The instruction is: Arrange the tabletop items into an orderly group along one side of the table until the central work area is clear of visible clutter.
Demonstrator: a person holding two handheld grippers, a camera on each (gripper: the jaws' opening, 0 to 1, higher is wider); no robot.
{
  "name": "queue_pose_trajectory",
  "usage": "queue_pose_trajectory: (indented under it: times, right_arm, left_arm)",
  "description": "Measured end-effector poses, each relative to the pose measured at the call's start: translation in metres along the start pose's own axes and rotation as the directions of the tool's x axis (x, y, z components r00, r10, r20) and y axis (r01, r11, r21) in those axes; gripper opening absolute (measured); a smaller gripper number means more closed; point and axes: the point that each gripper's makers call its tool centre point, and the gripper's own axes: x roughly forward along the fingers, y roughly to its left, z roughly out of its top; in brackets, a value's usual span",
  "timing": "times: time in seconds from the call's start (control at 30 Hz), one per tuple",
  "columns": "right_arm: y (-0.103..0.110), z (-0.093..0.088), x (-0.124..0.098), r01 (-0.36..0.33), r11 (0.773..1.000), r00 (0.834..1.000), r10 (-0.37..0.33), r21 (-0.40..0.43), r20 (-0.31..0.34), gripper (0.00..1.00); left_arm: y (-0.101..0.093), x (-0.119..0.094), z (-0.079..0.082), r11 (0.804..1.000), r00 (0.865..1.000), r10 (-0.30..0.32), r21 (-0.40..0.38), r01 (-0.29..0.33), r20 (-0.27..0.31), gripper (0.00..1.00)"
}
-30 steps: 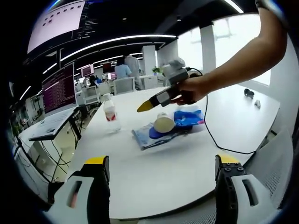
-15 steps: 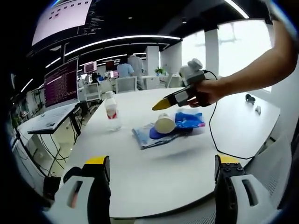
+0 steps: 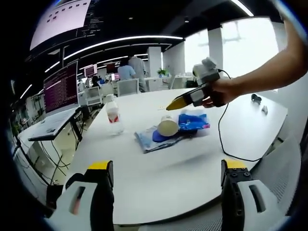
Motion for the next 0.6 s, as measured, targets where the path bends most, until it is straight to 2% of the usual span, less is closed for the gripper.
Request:
queue_pose_trajectory:
  times: [0.37, 0.53, 0.6]
  right_arm:
    - [-0.011, -0.006, -0.013, 0.016, 1.0, 0.999, -0.016, -0.022, -0.035, 0.92]
    - [-0.018, -0.004, -0.018, 0.016, 0.999, 0.999, -0.018, -0.036, -0.044, 0.92]
    - [-0.019, -0.005, -0.019, 0.015, 0.999, 0.999, -0.017, -0.042, -0.05, 0.92]
  left_arm:
    - [0.0, 0.0, 0.0, 1.0, 1.0, 0.005, 0.008, -0.005, 0.009, 0.91]
    - [-0.003, 0.001, -0.004, 1.0, 1.0, -0.007, 0.026, 0.007, -0.008, 0.9]
    - [-0.001, 0.001, -0.002, 1.0, 1.0, -0.004, 0.01, 0.004, 0.004, 0.9]
